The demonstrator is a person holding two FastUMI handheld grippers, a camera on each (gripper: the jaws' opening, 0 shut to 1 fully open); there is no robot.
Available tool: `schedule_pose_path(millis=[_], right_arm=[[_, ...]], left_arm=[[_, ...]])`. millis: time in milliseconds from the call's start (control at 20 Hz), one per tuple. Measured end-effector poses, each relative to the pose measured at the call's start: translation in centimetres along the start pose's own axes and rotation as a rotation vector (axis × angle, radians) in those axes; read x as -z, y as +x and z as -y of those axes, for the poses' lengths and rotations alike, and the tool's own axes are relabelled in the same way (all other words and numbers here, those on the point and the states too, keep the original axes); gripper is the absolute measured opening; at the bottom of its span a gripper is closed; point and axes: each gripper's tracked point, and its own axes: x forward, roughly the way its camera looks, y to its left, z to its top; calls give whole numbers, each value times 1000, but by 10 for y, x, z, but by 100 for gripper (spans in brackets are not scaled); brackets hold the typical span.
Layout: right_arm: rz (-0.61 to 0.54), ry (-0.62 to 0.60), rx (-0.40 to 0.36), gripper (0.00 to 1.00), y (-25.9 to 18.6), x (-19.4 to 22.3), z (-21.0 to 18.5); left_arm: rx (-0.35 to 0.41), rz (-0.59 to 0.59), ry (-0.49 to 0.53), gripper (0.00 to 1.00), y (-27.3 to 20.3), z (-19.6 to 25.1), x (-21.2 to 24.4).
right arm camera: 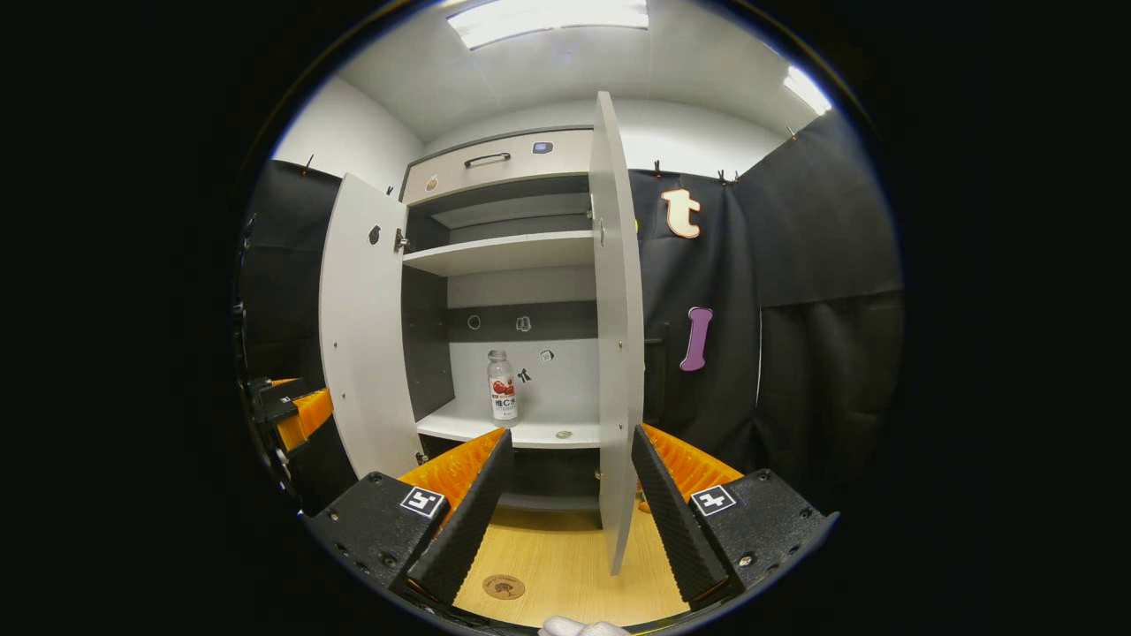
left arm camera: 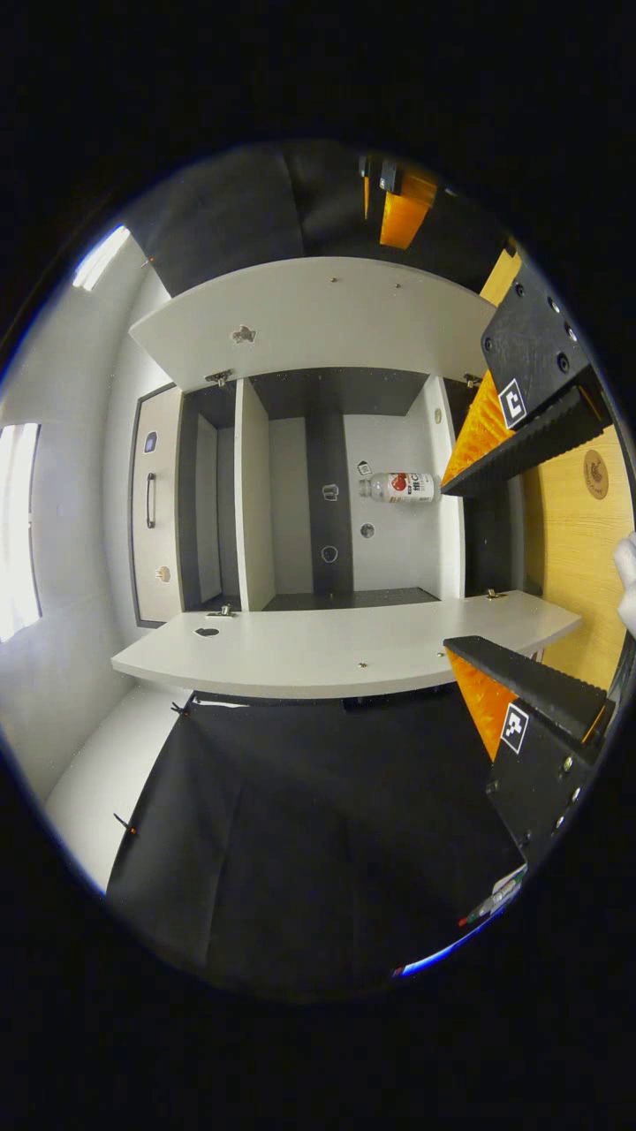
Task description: Grasp the bottle in the cabinet with the left hand and place it on the coaster, then close the right door with the right hand and the left door with the left hand.
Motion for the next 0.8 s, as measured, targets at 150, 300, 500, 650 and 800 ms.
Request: schedule_pose_path(millis=[150,300,500,650,800], right_arm=[[-3,8,-17,83,2,0,3],[-11,2,-10,83,5,1,10],[-15,4,-16,83,3,0,17],[-16,-19,6,83,0,-1,28],[-23,-34,49,83,-1,-2,42]], left_arm=[[-1,3,9,96,12,5,1],[12,4,9,96,34,16,1],[62,13,-8,95,83,40,-4],[88,35,-7,96,136,60,-12],[119,41,-12,96,190,86,-16]])
